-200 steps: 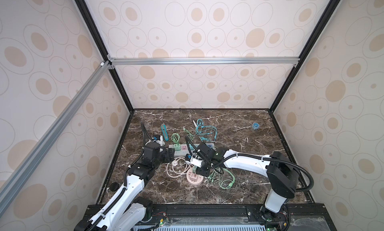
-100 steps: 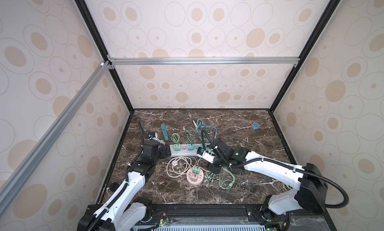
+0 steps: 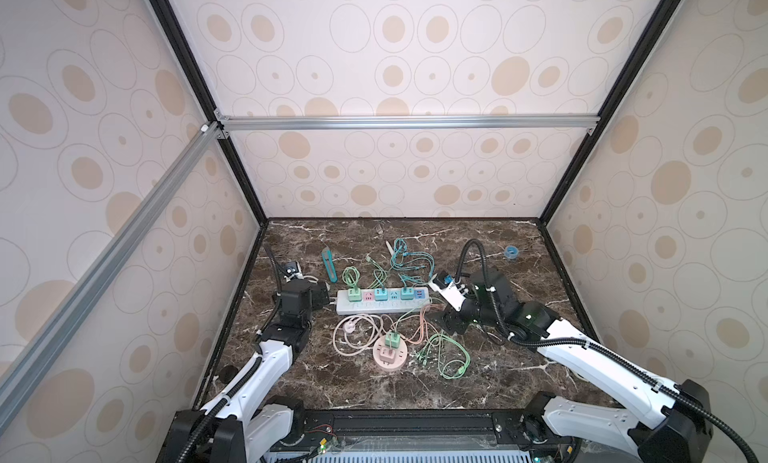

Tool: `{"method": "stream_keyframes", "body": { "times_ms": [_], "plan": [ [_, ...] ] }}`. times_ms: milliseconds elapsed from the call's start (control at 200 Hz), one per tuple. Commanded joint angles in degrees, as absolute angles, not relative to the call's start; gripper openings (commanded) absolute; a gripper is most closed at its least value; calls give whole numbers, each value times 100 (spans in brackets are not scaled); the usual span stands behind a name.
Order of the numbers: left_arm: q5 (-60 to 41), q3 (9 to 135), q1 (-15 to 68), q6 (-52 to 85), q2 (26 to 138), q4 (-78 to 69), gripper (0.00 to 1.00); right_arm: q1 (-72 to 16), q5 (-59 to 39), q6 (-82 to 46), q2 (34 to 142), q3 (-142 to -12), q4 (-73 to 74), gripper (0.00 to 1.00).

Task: Insert the plug

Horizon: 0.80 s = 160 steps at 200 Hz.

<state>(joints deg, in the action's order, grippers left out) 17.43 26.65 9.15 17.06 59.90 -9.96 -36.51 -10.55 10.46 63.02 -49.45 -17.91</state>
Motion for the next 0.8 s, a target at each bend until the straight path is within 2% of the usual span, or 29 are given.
{"method": "stream_keyframes", "body": {
  "times_ms": [0, 265, 415, 470, 560, 625, 705, 760, 795],
  "plan": [
    [2027, 2437, 784, 1318, 6131, -2045, 99, -3007, -727, 653, 6229, -4677, -939, 76],
    [2416, 1635, 478, 741, 6654, -4132, 99, -1282, 379, -70, 6297, -3877, 635, 85],
    [2230, 1103, 239, 606, 7216, -5633, 99, -466, 864, -201, 7080, -3188, 1780, 87],
    [2108, 1151, 183, 641, 7286, -5686, 99, -313, 986, -141, 7403, -2846, 2487, 88],
    [1941, 1059, 140, 622, 7561, -6396, 99, -9, 712, -265, 7908, -2297, 3970, 88],
    [1869, 1171, 99, 567, 7818, -6587, 99, 137, 505, -429, 7884, -2482, 3506, 89],
    [1592, 1375, 28, 656, 8189, -6679, 99, 203, 229, -472, 8203, -2425, 3958, 89],
    [1448, 1290, 29, 541, 8599, -7378, 99, 202, 15, -373, 8448, -2298, 4570, 90],
    [1262, 1337, 85, 448, 8590, -7246, 99, 207, -177, -289, 8415, -2302, 4468, 92]
  ]
}}
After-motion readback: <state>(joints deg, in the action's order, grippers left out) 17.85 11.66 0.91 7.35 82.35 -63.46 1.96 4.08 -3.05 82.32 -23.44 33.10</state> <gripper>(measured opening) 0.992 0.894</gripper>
